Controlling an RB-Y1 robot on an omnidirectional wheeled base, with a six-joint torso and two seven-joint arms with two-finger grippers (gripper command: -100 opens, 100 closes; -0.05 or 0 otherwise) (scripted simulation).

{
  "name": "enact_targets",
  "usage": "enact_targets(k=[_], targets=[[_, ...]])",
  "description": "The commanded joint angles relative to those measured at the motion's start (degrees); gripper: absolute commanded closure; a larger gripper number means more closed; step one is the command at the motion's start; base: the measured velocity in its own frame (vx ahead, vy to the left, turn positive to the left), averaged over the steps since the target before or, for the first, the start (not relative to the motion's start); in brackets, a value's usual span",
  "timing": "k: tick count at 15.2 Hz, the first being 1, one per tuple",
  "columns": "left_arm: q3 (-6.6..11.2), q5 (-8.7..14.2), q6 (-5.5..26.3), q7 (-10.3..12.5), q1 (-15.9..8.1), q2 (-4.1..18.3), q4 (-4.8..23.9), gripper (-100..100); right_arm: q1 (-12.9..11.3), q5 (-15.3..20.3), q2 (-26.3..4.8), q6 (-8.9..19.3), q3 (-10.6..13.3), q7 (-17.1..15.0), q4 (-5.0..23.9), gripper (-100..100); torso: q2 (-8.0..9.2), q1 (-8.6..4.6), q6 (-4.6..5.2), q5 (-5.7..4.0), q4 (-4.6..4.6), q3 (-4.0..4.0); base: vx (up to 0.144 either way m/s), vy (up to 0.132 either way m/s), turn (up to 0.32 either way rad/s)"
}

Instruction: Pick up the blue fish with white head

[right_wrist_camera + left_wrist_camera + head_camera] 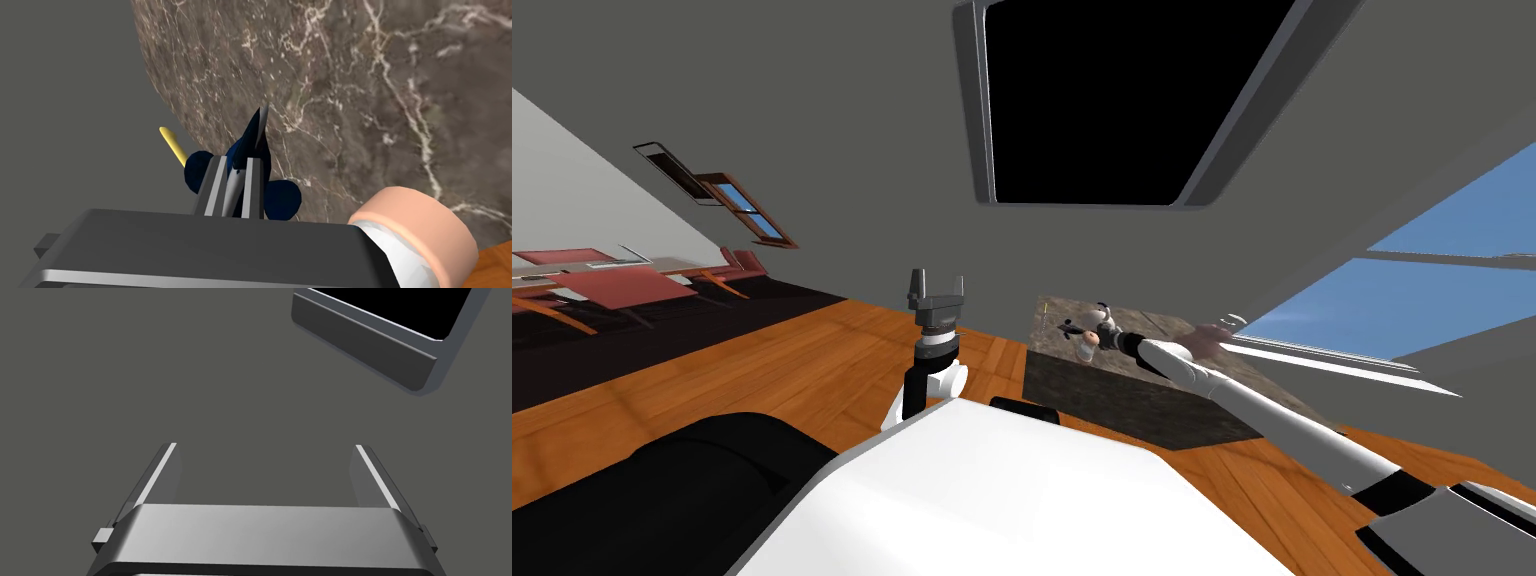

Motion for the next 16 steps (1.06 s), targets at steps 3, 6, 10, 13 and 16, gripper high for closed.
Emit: enact_targets(k=[3,6,10,13,16], targets=[[-0.01,0.0,0.0,0.0,0.0,0.0,0.0,0,-2.3,4.5,-0.3,0.0,3.0,-5.4,-0.9,100,0.01,0.16,0.00,0.04,-0.01,0.00,0.004,-0.008,0.046],[-0.01,0.0,0.0,0.0,0.0,0.0,0.0,0,-2.3,4.5,-0.3,0.0,3.0,-7.6,-0.9,100,0.09,0.25,0.06,0.08,0.03,0.05,-0.001,0.008,-0.009],[-0.01,0.0,0.0,0.0,0.0,0.0,0.0,0,-5.5,3.6,-3.6,-2.9,1.1,-9.1,-3.4,100,0.52,0.26,0.11,0.15,0.20,0.34,-0.087,0.001,-0.049],[-0.01,0.0,0.0,0.0,0.0,0.0,0.0,0,-7.5,3.1,-5.6,-4.6,0.0,-10.4,-5.0,100,0.75,0.32,0.10,0.19,0.30,0.50,-0.115,0.000,-0.038],[-0.01,0.0,0.0,0.0,0.0,0.0,0.0,0,-8.0,3.4,-6.8,-5.2,-0.6,-11.8,-6.4,100,0.90,0.34,0.12,0.19,0.35,0.60,-0.105,0.004,-0.046]])
